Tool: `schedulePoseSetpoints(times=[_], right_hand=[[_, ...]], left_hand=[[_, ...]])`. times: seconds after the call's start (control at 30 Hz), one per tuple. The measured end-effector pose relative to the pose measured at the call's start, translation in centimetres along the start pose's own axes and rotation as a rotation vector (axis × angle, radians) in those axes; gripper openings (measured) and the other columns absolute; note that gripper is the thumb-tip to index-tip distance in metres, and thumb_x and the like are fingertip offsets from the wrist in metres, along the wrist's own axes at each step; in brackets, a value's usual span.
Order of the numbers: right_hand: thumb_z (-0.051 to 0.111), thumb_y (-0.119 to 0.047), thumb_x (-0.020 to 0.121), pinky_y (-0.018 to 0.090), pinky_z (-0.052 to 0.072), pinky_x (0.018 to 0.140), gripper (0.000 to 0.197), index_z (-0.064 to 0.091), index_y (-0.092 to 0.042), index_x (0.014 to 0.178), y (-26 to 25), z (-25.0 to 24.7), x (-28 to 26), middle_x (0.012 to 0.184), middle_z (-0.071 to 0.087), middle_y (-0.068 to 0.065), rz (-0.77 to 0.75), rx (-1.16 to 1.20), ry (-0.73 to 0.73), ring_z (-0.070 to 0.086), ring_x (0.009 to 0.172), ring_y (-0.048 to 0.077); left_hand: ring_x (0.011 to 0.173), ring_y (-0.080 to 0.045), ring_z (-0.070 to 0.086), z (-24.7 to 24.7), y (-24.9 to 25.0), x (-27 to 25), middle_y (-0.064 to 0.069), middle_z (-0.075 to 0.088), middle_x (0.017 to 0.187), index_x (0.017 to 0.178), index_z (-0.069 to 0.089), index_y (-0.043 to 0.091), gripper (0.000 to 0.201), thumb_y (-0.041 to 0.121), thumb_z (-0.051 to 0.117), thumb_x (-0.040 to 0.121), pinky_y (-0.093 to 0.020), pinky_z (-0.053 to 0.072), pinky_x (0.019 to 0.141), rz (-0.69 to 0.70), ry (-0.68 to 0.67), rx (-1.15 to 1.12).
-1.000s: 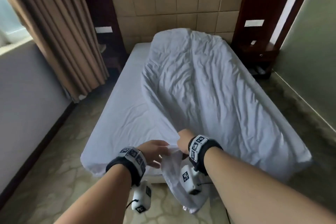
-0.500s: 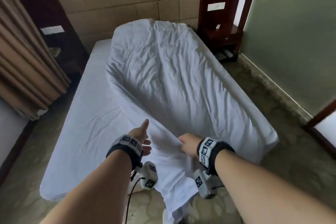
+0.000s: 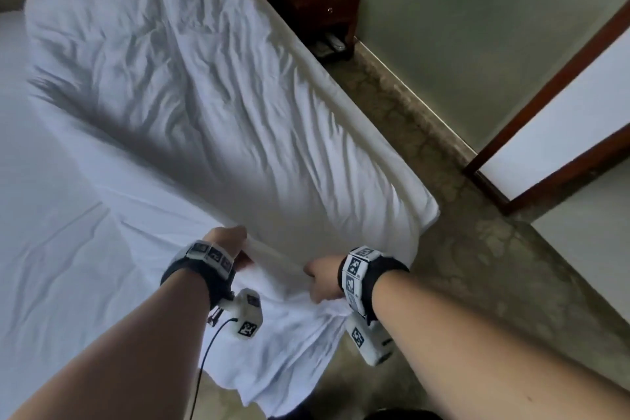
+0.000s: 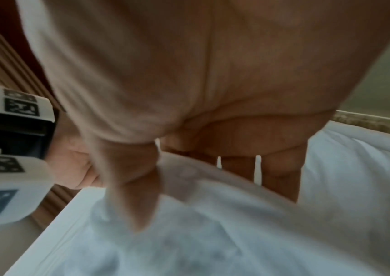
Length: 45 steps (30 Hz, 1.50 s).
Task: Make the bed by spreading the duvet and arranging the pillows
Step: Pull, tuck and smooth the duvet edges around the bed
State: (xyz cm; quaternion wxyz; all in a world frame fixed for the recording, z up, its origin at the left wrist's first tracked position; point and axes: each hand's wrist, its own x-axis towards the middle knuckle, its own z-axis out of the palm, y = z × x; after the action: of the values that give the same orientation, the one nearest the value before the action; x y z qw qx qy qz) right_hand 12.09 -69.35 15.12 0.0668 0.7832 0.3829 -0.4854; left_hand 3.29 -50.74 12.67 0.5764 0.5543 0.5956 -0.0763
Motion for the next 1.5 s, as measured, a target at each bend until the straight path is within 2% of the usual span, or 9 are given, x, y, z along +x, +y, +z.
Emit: schedulePoseSetpoints(times=[0.13, 0.3, 0.57, 0.77, 0.87, 1.07, 1.23, 1.37, 1.5], right_hand=[[0.077, -0.068, 0.057, 0.039, 0.052, 0.089, 0.091, 0.051, -0.019, 0.129, 0.5, 0.3, 2.5, 0.115, 0.068, 0.006, 0.0, 0.238, 0.14, 0.065, 0.101, 0.032], [0.068, -0.047, 0.081, 0.032, 0.052, 0.082, 0.039, 0.068, -0.022, 0.112, 3.7, -0.6, 4.4, 0.107, 0.071, 0.002, -0.131, 0.367, 0.244, 0.067, 0.099, 0.028], [0.065, -0.033, 0.088, 0.034, 0.053, 0.075, 0.016, 0.069, -0.018, 0.093, 18.9, -6.8, -0.5, 0.092, 0.07, 0.005, -0.261, 0.528, 0.308, 0.065, 0.086, 0.022], [0.067, -0.026, 0.093, 0.029, 0.051, 0.074, 0.012, 0.068, -0.021, 0.103, 38.0, -5.2, -2.8, 0.095, 0.072, 0.002, 0.016, 0.866, 0.36, 0.067, 0.087, 0.023], [0.065, -0.045, 0.092, 0.029, 0.052, 0.068, 0.031, 0.068, -0.017, 0.105, 43.8, -0.6, 0.4, 0.088, 0.068, 0.001, 0.24, 0.744, 0.241, 0.064, 0.079, 0.019], [0.062, -0.029, 0.096, 0.034, 0.046, 0.097, 0.047, 0.056, -0.004, 0.135, 44.4, 2.3, 6.1, 0.136, 0.059, 0.017, 0.285, 0.559, 0.051, 0.057, 0.124, 0.034], [0.07, -0.046, 0.082, 0.039, 0.051, 0.097, 0.067, 0.053, -0.006, 0.132, 41.4, -2.7, 10.1, 0.131, 0.06, 0.019, 0.321, 0.547, 0.211, 0.062, 0.114, 0.036], [0.06, -0.065, 0.084, 0.046, 0.048, 0.102, 0.088, 0.037, -0.009, 0.148, 39.0, -6.5, 12.8, 0.142, 0.051, 0.018, 0.355, 0.523, 0.308, 0.056, 0.123, 0.039], [0.06, -0.07, 0.084, 0.046, 0.041, 0.109, 0.1, 0.022, -0.012, 0.156, 37.1, -6.9, 15.4, 0.155, 0.04, 0.016, 0.358, 0.625, 0.355, 0.047, 0.135, 0.039]], left_hand=[[0.078, -0.038, 0.072, 2.1, 1.1, 0.0, -0.023, 0.07, 0.08, 0.092, 0.061, -0.003, 0.015, 0.011, 0.059, 0.092, -0.057, 0.06, 0.084, 0.048, -0.048, -0.072], [0.068, -0.036, 0.069, 5.6, 3.9, -0.9, -0.02, 0.066, 0.077, 0.093, 0.059, -0.001, 0.016, 0.014, 0.06, 0.093, -0.046, 0.061, 0.069, 0.144, 0.041, 0.035], [0.078, -0.044, 0.073, 19.5, 12.9, -4.1, -0.024, 0.072, 0.079, 0.084, 0.066, 0.002, 0.043, 0.038, 0.062, 0.062, -0.061, 0.062, 0.072, 0.294, 0.124, 0.156], [0.053, -0.026, 0.065, 41.0, 16.4, -3.7, -0.016, 0.068, 0.068, 0.087, 0.061, -0.001, 0.033, 0.029, 0.055, 0.1, -0.029, 0.053, 0.05, 0.311, -0.13, 0.389], [0.049, -0.022, 0.06, 46.5, 11.5, -2.1, -0.016, 0.067, 0.068, 0.083, 0.06, 0.002, 0.047, 0.044, 0.057, 0.102, -0.029, 0.05, 0.049, 0.199, -0.368, 0.336], [0.065, -0.021, 0.066, 36.9, 4.6, 1.7, -0.004, 0.07, 0.073, 0.083, 0.068, 0.012, 0.049, 0.052, 0.048, 0.103, -0.033, 0.051, 0.061, 0.164, -0.056, 0.397], [0.077, -0.032, 0.07, 25.9, 1.2, 3.5, -0.011, 0.073, 0.079, 0.077, 0.068, 0.014, 0.05, 0.057, 0.049, 0.094, -0.048, 0.06, 0.08, 0.122, 0.285, 0.392], [0.102, -0.036, 0.067, 20.5, -2.5, 4.2, -0.017, 0.072, 0.115, 0.117, 0.068, 0.009, 0.067, 0.065, 0.059, 0.081, -0.043, 0.052, 0.089, -0.014, 0.471, 0.343], [0.133, -0.038, 0.051, 18.1, -7.3, 4.9, -0.018, 0.045, 0.152, 0.155, 0.033, 0.013, 0.094, 0.058, 0.074, 0.084, -0.047, 0.042, 0.11, -0.169, 0.527, 0.135]])
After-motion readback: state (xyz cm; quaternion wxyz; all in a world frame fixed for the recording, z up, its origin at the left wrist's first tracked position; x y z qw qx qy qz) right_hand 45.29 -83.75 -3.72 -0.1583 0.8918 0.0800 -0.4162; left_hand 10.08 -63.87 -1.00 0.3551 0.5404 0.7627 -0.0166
